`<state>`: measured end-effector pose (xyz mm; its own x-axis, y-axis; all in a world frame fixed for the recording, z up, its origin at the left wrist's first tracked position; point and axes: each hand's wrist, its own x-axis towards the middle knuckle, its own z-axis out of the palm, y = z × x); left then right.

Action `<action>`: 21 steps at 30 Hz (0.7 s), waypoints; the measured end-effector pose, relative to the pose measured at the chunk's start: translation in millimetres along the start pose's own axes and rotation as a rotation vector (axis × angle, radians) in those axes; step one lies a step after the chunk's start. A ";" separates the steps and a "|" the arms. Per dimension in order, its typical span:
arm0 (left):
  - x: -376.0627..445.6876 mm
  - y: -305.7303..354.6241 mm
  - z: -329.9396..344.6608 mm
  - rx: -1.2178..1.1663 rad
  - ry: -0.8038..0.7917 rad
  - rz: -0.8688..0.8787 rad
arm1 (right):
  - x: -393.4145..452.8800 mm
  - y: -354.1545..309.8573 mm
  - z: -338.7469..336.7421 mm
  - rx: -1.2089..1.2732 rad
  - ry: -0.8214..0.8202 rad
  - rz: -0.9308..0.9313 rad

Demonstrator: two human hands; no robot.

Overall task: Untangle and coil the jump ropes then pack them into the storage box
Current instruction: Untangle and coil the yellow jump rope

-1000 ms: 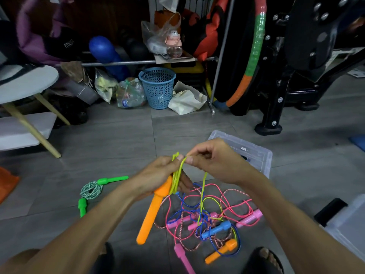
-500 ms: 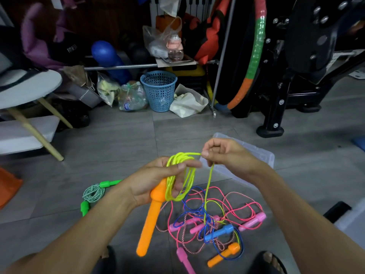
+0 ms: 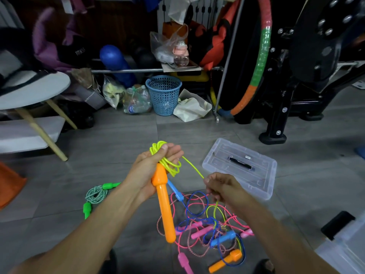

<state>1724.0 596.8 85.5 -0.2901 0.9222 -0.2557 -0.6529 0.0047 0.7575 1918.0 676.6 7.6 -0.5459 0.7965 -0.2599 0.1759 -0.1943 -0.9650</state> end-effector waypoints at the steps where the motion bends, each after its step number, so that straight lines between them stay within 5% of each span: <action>1: 1.4 2.6 -2.8 0.006 0.009 0.009 | 0.8 -3.9 2.6 -0.085 -0.007 -0.014; 4: 4.1 6.3 -9.8 -0.007 0.020 0.020 | 5.1 -10.9 0.8 -0.247 -0.043 -0.073; 12: 11.8 11.2 -20.1 -0.103 0.069 0.046 | -0.2 2.3 -35.4 -0.198 -0.004 0.045; 16: 15.3 10.9 -18.0 0.043 0.111 0.112 | -11.5 -38.6 -18.0 0.099 -0.138 0.052; 21: 11.5 1.0 1.0 0.321 -0.009 0.205 | -22.3 -77.7 -9.4 -0.098 -0.360 0.066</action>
<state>1720.7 607.7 84.0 -0.3847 0.9200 -0.0749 -0.3292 -0.0609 0.9423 1924.2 679.3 88.8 -0.7809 0.5281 -0.3336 0.2882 -0.1692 -0.9425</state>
